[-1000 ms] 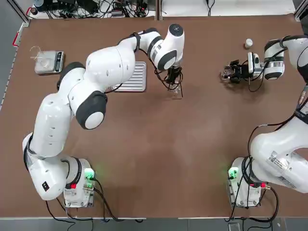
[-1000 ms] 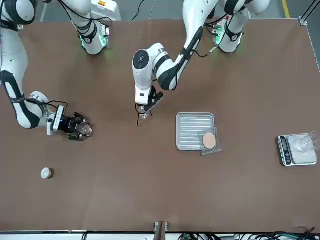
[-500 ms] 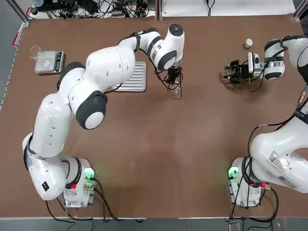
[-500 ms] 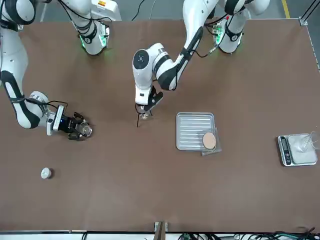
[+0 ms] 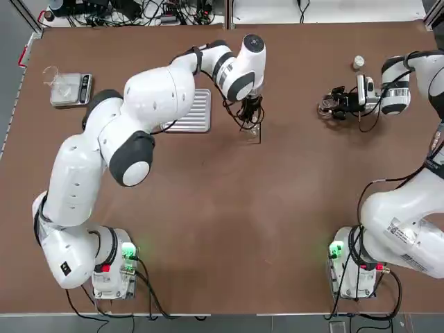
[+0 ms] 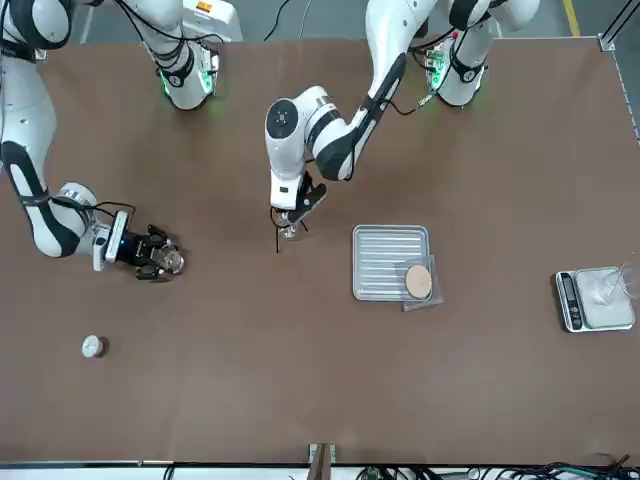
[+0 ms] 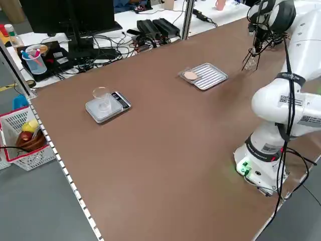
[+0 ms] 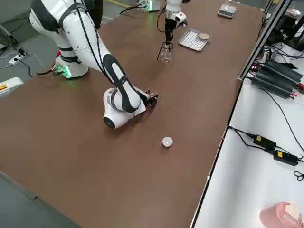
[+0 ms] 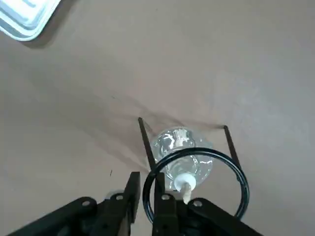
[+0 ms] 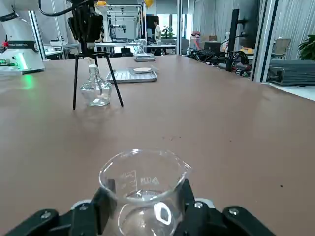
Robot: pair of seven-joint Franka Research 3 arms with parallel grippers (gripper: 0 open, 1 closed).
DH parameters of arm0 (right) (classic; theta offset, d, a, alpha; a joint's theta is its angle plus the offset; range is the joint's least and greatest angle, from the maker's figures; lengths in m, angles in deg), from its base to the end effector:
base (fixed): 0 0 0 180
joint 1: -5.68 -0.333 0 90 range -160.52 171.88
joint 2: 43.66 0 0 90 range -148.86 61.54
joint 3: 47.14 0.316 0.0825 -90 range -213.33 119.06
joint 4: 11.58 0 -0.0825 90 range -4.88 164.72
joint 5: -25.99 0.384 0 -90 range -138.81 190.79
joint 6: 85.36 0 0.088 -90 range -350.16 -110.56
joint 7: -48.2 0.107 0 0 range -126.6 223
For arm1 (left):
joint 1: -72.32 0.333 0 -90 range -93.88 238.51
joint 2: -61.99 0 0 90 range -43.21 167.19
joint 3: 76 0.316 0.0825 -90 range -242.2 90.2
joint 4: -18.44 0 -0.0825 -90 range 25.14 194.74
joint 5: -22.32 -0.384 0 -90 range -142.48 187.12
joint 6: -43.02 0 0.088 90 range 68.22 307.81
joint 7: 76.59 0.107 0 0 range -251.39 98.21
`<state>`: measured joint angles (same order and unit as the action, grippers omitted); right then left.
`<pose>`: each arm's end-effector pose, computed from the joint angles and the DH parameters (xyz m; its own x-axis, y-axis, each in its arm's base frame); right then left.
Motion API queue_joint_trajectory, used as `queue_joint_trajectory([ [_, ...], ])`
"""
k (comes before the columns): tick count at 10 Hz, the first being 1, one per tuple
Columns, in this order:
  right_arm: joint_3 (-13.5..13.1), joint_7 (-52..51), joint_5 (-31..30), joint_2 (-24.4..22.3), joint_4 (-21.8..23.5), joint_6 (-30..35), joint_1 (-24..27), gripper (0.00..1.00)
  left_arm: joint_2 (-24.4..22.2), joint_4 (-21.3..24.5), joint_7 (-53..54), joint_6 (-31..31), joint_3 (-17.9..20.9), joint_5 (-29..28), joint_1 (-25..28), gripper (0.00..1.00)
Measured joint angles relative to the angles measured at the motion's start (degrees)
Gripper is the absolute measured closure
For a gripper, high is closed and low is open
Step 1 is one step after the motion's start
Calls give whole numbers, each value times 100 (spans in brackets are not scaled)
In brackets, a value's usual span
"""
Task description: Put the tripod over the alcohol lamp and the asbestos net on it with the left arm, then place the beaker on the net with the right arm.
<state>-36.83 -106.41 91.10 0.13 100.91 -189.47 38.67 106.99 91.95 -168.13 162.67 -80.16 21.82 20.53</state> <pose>0.5182 -0.1296 0.0852 0.0333 0.2758 0.9606 0.9880 -0.1541 0.0100 0.4306 -0.6126 0.2831 0.8024 0.5952 -0.0442 0.5964 -0.8024 0.0202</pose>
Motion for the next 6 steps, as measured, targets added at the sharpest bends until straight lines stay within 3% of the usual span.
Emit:
queue_joint_trajectory([
  [2, 0, 0, 0, 0, -6, 0, 0, 42, 8, 0, 0, -2, 3, 0, 1, 72],
  [5, 0, 0, 0, 0, -8, 0, 0, 42, 8, -35, 0, -13, 5, 0, 5, 31],
  [6, 0, 0, 0, 0, -9, 0, 0, 42, -5, -101, 0, -51, 9, 0, 7, 23],
])
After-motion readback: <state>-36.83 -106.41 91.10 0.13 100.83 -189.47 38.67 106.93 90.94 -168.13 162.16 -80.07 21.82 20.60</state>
